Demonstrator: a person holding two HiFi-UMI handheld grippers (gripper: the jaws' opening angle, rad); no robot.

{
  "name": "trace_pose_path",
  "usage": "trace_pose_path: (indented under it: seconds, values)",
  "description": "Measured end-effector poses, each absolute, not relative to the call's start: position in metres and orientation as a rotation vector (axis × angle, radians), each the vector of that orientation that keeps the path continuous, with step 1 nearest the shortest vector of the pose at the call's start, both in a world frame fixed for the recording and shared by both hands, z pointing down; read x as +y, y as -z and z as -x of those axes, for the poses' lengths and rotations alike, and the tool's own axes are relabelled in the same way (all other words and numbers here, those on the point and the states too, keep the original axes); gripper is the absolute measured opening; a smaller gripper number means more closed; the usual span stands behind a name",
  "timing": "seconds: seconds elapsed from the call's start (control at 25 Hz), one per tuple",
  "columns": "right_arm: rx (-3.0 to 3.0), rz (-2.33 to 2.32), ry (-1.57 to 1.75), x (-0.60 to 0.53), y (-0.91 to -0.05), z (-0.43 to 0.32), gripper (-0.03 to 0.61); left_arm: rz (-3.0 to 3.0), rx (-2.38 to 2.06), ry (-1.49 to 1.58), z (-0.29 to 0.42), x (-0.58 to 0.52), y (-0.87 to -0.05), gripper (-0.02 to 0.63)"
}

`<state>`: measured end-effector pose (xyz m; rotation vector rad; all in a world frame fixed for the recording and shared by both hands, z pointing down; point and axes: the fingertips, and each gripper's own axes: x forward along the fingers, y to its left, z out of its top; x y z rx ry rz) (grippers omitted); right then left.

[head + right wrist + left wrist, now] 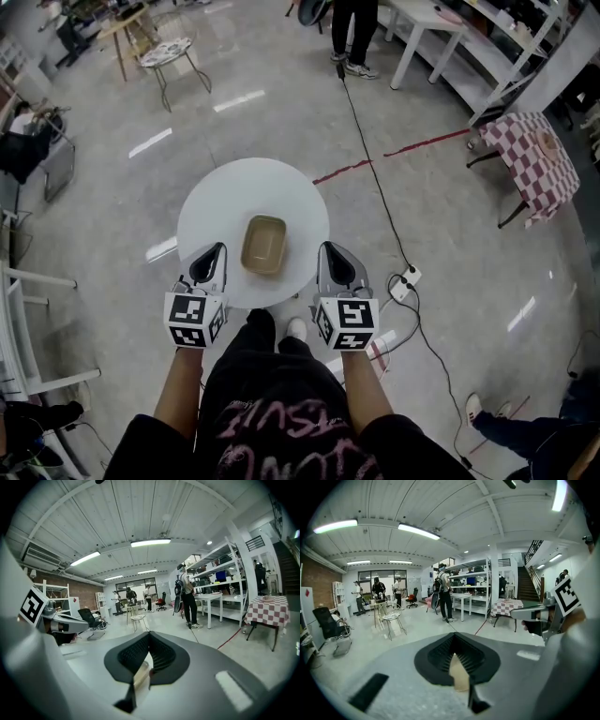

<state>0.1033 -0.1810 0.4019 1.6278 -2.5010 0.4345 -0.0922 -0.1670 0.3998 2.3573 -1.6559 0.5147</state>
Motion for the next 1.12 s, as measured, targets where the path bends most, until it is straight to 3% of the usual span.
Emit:
trace_pose_path:
  seconds: [1.12]
  values:
    - [-2.368,-1.591,-0.529,-0.226,-0.472,-0.075,0.006,-2.33,-1.493,-0.567,0.103,-0.227,-0.472,-0.002]
